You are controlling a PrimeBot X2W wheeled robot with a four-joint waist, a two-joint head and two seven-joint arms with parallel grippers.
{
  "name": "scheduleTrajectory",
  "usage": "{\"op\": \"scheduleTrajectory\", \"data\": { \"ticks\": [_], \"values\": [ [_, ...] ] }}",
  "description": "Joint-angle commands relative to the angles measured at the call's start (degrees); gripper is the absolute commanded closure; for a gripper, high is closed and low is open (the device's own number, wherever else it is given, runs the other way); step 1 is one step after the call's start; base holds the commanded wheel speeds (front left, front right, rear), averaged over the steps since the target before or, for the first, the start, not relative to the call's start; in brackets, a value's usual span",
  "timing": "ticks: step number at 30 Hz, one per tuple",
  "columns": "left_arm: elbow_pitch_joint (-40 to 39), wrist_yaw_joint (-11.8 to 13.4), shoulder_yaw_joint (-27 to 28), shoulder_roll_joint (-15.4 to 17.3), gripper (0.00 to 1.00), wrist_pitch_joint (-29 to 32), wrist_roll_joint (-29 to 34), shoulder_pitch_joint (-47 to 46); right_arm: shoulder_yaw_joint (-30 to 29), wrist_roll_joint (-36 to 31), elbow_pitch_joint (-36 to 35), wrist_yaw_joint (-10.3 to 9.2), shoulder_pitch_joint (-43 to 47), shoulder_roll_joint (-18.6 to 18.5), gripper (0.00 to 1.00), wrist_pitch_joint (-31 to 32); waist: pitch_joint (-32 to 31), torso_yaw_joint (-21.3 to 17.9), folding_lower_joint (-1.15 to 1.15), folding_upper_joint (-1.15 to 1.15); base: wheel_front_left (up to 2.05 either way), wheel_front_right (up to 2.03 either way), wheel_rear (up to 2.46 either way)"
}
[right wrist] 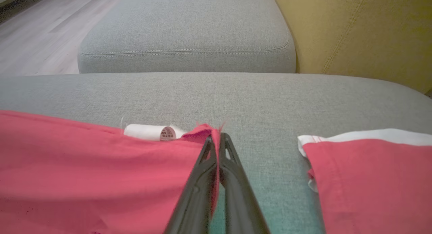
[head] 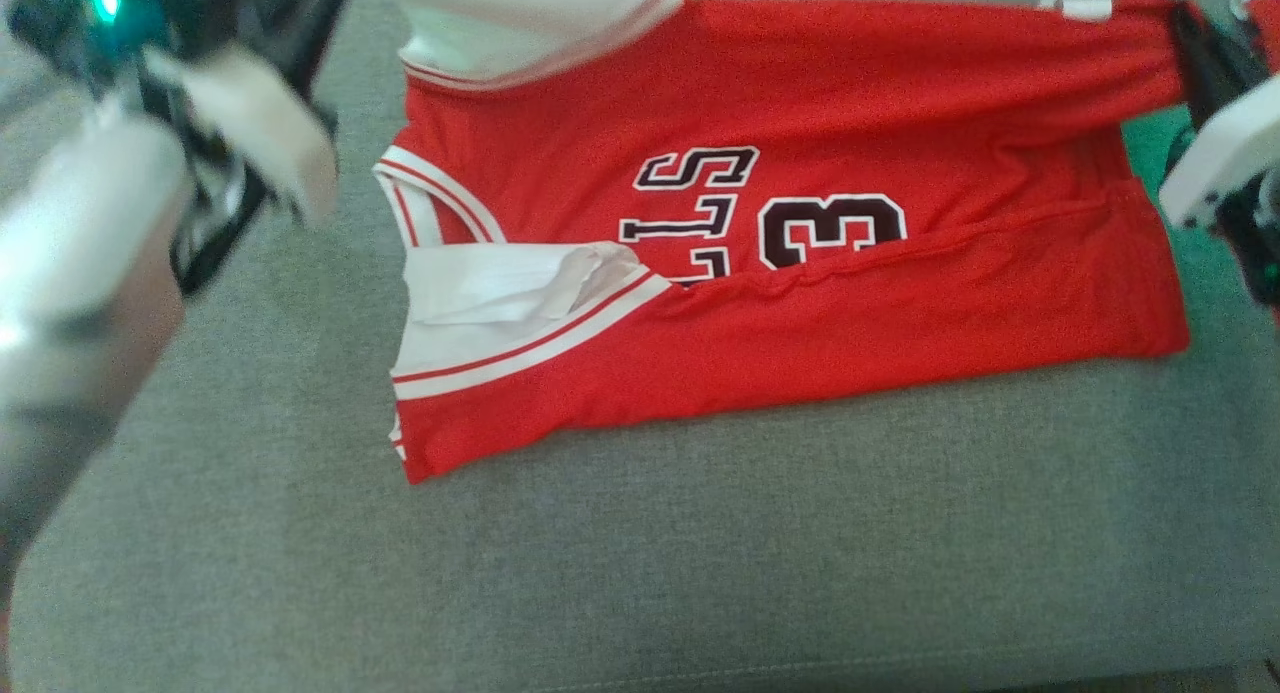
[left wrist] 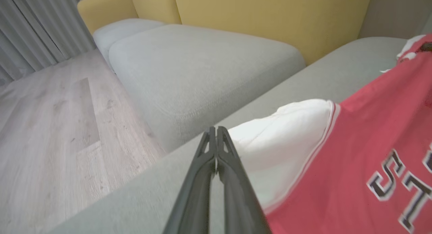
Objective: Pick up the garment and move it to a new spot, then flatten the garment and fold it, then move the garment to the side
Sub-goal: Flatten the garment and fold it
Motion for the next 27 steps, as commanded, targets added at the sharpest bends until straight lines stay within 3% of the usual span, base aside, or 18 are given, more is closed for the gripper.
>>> {"op": "scheduleTrajectory", "data": {
  "ticks": [1,12,18,20,21,22,23,24,25,26,27],
  "values": [
    [-2.98,1.25,1.74,4.14,1.0,-0.36,-0.67,0.14,-0.27,0.89,-2.0,0.37,2.05,-1.89,1.0,-0.97,-1.03,0.88,0.0,0.0,0.0,0.0,0.0],
    [-27.91,12.89,-0.07,15.95,1.0,3.61,-4.56,18.39,-3.57,0.61,-5.59,0.37,13.86,-2.93,1.0,-2.79,-4.89,1.66,0.0,0.0,0.0,0.0,0.0],
    [-37.75,19.52,-0.63,18.61,1.0,3.32,-6.15,25.63,-6.34,-0.34,-6.35,0.37,19.09,-2.22,1.0,-3.24,-5.9,2.1,0.0,0.0,0.0,0.0,0.0],
    [-38.59,20.38,-0.77,18.79,1.0,3.02,-6.1,26.5,-6.76,-0.51,-6.44,0.37,19.87,-1.97,1.0,-3.15,-5.99,2.19,0.0,0.0,0.0,0.0,0.0],
    [-39.61,21.77,-0.89,18.66,1.0,2.36,-6.47,28.16,-7.58,-0.98,-6.61,0.37,21.21,-1.45,0.96,-3.04,-6.08,2.38,0.0,0.0,0.0,0.0,0.0],
    [-39.83,22.43,-0.84,18.35,1.0,1.94,-6.78,28.9,-8.16,-1.18,-6.54,0.37,21.75,-1.15,0.55,-3.01,-6.1,2.48,0.0,0.0,0.0,0.0,0.0],
    [-39.86,23.02,-0.85,17.95,0.98,1.43,-6.84,29.5,-8.7,-1.59,-6.42,0.37,22.19,-0.92,0.0,-3.17,-6.14,2.56,0.0,0.0,0.0,0.0,0.0],
    [-39.66,23.58,-0.85,17.43,0.51,0.8,-6.85,30.07,-9.56,-2.11,-6.18,0.37,22.51,-0.67,0.0,-3.97,-6.29,2.63,0.0,0.0,0.0,0.0,0.0],
    [-39.66,23.58,-0.85,17.43,0.51,0.8,-6.85,30.07,-9.56,-2.11,-6.18,0.37,22.51,-0.67,0.0,-3.97,-6.29,2.63,0.0,0.0,0.0,0.0,0.0],
    [-39.28,24.54,-0.64,16.77,0.0,-0.46,-6.48,30.55,-10.49,-2.37,-6.03,0.37,22.94,-0.21,0.0,-4.81,-6.48,2.7,0.0,0.0,0.0,0.0,0.0],
    [-38.78,25.43,-0.35,15.82,0.0,-1.79,-6.47,31.22,-11.47,-2.44,-6.05,0.37,23.53,0.33,0.0,-5.74,-6.73,2.81,0.0,0.0,0.0,0.0,0.0]
  ]
}}
